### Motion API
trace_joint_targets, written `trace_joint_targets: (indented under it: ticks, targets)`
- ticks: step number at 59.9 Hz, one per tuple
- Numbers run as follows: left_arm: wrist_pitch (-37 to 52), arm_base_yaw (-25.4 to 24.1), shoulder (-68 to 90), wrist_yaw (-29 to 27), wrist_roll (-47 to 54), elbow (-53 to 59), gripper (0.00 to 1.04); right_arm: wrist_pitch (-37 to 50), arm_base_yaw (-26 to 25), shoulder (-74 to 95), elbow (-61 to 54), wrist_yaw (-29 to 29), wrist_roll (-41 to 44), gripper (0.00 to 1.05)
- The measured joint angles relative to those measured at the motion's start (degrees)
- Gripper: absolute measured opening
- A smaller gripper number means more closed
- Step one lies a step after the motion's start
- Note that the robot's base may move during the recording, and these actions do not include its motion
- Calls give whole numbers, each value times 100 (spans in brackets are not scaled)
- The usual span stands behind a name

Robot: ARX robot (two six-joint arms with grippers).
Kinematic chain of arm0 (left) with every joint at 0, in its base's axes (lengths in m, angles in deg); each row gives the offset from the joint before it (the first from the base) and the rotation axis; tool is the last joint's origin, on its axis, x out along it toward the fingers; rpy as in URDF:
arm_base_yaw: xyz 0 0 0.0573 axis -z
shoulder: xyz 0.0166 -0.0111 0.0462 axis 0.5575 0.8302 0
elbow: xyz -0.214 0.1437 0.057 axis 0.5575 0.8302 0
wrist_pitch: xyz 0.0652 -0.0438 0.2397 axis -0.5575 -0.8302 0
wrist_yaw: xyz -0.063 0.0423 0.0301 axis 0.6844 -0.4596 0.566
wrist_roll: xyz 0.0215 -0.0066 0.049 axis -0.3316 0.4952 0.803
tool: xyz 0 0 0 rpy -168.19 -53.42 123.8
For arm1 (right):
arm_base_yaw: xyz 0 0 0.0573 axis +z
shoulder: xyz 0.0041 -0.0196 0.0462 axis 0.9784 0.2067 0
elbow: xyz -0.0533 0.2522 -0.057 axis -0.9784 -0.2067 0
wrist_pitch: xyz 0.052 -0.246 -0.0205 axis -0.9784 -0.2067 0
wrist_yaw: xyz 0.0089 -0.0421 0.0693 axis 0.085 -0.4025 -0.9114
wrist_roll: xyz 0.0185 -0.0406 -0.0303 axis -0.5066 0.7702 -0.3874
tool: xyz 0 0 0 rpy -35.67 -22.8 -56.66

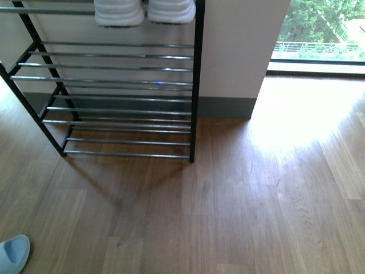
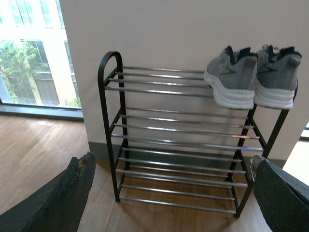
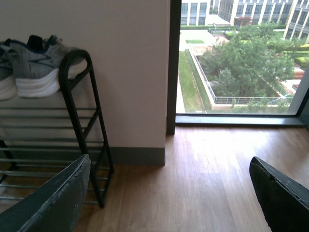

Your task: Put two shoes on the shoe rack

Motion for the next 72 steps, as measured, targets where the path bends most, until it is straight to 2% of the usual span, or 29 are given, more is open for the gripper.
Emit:
trace_joint_targets:
  ticks: [72]
  targets:
    - [0, 0, -2, 0, 0, 0, 95, -9, 0, -2, 0, 2, 0, 96]
